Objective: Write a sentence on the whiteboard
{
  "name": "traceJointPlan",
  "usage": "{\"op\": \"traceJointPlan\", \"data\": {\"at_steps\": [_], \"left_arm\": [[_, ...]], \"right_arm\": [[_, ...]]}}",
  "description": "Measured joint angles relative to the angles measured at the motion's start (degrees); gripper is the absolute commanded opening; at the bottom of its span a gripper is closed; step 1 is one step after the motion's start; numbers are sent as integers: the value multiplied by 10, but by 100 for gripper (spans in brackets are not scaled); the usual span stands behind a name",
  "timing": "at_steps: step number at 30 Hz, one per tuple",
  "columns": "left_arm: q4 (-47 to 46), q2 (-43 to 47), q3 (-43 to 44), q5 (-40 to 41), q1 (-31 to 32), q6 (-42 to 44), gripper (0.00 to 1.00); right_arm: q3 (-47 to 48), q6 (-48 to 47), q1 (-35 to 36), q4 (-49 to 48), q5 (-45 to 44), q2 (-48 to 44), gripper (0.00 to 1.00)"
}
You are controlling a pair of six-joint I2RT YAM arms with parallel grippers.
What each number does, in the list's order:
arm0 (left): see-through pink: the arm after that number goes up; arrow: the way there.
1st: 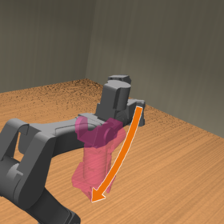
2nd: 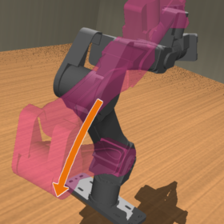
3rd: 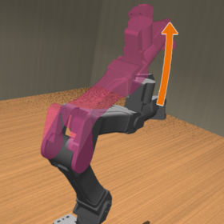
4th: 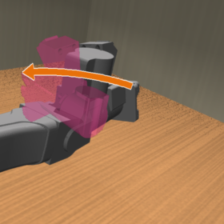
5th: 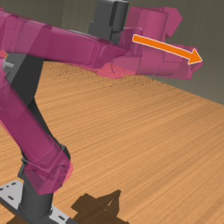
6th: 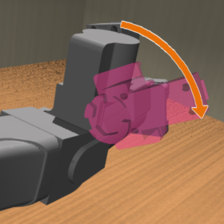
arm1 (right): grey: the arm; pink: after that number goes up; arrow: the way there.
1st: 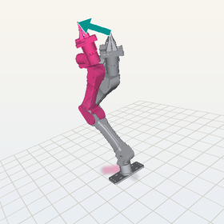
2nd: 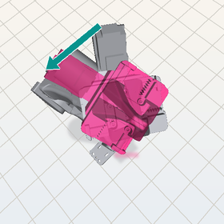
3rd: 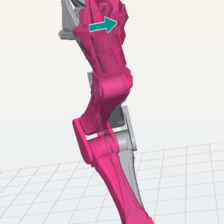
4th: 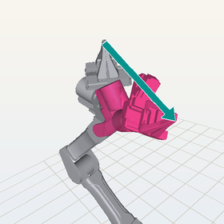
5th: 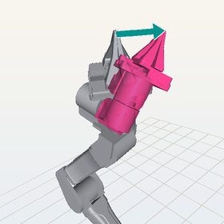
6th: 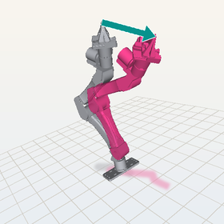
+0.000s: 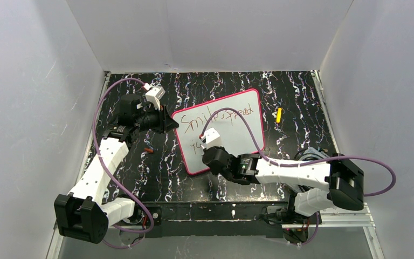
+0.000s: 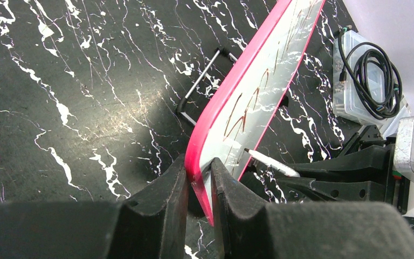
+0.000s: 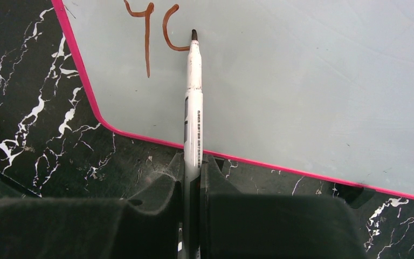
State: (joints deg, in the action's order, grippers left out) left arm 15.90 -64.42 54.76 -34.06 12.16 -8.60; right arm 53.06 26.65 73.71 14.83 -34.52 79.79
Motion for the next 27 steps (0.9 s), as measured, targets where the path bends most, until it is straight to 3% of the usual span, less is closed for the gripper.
{"op": "traceJointPlan", "data": {"at_steps": [27], "left_arm": [[-1, -3, 0, 2, 0, 0, 0]], "right_arm": [[7, -17, -1, -46, 0, 9, 1]]}}
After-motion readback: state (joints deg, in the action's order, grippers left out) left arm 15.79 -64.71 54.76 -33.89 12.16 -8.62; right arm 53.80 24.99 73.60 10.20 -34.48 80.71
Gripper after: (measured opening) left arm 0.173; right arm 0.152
